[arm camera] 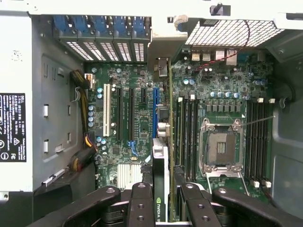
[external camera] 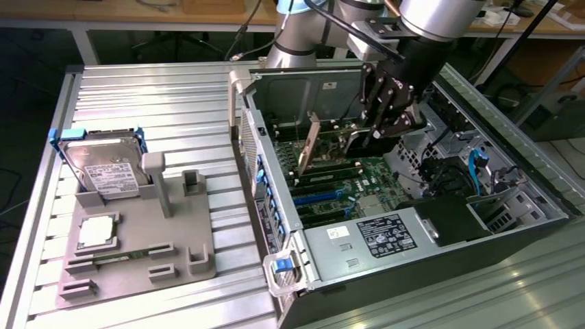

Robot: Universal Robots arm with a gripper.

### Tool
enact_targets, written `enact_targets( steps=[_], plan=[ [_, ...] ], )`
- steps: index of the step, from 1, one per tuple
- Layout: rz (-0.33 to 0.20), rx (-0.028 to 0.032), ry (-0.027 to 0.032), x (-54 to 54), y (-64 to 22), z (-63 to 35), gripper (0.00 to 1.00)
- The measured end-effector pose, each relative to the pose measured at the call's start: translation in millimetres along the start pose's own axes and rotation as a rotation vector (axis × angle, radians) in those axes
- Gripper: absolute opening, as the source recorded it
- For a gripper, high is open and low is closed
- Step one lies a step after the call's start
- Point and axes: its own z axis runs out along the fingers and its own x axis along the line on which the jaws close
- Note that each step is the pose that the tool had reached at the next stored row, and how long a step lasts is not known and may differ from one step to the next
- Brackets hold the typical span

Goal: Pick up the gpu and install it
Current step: 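Insert the gpu into the slot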

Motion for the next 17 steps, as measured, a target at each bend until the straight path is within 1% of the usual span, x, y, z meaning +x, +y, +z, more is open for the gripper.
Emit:
enact_targets(
  steps=[9, 17],
  plan=[
    [0.0, 0.0, 0.0, 0.1, -0.1, 5.9, 0.27],
    [0.0, 0.0, -0.0001, 0.2, 0.0, 8.0, 0.27]
  ],
)
